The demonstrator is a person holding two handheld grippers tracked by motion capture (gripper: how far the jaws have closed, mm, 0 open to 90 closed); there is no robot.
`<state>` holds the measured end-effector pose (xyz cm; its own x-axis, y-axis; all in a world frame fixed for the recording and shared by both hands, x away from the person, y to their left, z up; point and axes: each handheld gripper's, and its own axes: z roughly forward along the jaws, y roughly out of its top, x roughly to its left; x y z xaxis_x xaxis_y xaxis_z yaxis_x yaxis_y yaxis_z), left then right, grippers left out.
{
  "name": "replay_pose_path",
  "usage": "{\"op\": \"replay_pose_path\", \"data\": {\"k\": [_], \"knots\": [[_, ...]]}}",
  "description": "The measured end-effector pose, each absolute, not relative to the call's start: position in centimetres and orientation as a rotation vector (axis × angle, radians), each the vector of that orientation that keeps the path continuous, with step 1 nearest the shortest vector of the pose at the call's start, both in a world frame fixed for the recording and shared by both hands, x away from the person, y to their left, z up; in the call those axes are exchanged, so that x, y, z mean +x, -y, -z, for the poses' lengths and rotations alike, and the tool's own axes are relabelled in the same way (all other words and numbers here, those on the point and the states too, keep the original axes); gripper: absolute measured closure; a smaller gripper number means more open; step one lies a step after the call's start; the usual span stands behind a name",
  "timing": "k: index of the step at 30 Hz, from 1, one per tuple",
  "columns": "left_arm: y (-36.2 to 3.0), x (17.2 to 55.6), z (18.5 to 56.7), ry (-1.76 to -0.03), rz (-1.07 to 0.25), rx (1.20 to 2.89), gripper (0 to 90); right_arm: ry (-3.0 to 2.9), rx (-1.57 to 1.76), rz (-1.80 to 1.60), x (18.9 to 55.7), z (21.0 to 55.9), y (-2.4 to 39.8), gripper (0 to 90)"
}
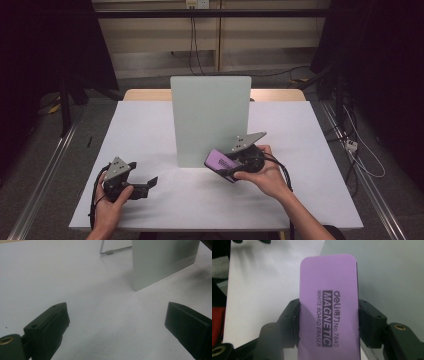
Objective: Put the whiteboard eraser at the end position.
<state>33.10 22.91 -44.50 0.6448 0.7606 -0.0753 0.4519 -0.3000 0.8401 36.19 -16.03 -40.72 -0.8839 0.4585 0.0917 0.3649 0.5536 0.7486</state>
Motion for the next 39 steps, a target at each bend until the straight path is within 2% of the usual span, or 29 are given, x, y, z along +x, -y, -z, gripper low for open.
{"op": "replay_pose_path", "data": {"k": [15, 39], "knots": [[-22.7, 33.2, 44.5, -0.952, -0.433, 1.949, 5.4, -2.764, 0.711, -1.188, 35.2, 41.0, 16.6, 41.5], [-22.6, 33.3, 44.6, -0.959, -0.431, 1.964, 5.4, -2.895, 0.627, -1.101, 34.5, 42.4, 14.1, 41.4]]}}
